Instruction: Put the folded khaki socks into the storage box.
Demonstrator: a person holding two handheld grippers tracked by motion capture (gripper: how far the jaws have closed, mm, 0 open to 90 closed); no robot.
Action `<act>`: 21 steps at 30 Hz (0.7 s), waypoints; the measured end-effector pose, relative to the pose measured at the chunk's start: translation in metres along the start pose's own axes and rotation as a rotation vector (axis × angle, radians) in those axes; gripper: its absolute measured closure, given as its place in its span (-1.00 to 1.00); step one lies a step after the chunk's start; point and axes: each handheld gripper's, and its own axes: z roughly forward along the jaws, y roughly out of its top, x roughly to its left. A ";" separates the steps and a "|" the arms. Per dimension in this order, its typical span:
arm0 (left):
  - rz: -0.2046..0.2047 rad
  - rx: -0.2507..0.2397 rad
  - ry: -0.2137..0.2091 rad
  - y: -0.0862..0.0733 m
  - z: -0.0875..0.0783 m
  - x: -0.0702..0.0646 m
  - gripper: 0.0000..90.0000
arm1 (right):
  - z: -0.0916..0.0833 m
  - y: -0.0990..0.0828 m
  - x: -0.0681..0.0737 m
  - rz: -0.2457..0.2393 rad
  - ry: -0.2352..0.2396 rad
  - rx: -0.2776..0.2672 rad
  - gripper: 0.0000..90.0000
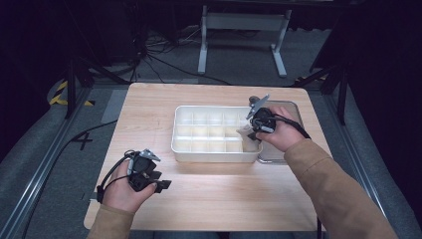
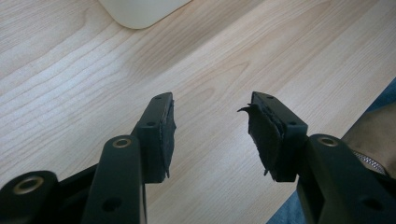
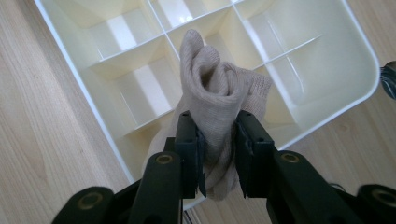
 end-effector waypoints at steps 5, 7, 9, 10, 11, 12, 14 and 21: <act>0.008 0.003 0.002 0.001 0.001 0.001 0.14 | 0.009 -0.002 0.003 -0.016 0.009 0.029 0.63; 0.007 0.004 -0.001 0.001 0.002 0.000 0.14 | 0.012 -0.003 0.005 -0.023 0.007 0.036 0.63; 0.012 0.006 -0.002 0.001 0.002 0.000 0.14 | 0.014 -0.004 0.006 -0.028 0.005 0.042 0.63; 0.009 0.008 -0.003 0.001 0.002 -0.001 0.14 | 0.017 -0.005 0.008 -0.025 0.008 0.051 0.63; 0.010 0.010 -0.004 0.001 0.002 -0.001 0.14 | 0.017 -0.005 0.008 -0.025 0.008 0.051 0.63; 0.012 0.011 -0.003 0.001 0.002 -0.001 0.14 | 0.021 -0.005 0.009 -0.026 0.007 0.065 0.64; 0.016 0.011 -0.003 0.001 0.002 -0.001 0.14 | 0.023 -0.005 0.011 -0.025 0.006 0.082 0.64; 0.011 0.004 -0.005 0.001 0.002 0.000 0.14 | 0.030 -0.004 0.015 -0.027 0.005 0.126 0.66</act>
